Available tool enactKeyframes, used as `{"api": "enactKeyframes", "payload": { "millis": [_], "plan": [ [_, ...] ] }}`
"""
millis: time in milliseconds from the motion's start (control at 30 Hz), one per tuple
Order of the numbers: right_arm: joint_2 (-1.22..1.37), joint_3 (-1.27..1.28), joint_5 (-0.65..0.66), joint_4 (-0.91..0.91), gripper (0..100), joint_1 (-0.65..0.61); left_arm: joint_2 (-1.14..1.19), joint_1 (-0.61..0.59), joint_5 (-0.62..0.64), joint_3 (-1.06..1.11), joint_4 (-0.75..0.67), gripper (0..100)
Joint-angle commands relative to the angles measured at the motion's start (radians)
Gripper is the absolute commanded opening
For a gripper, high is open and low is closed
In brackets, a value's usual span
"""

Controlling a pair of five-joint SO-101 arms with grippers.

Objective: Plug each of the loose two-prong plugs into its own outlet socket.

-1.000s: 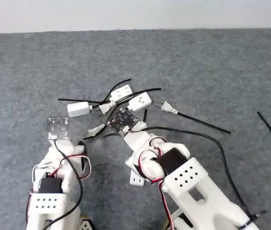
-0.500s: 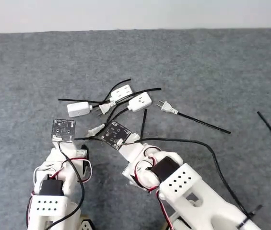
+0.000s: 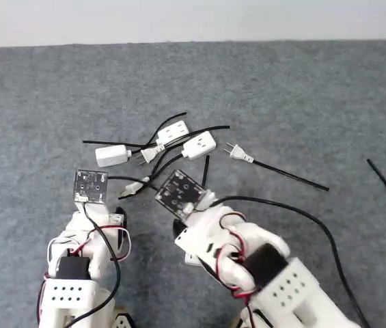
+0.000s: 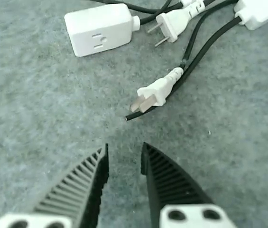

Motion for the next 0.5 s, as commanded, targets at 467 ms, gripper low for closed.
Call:
{"api": "enactKeyframes", "payload": {
  "millis": [467],
  "plan": [
    [0.417,-0.058,0.018,0.01,0.8,0.398,0.519,0.0,-0.009,-0.231,-0.097,10]
  ]
}}
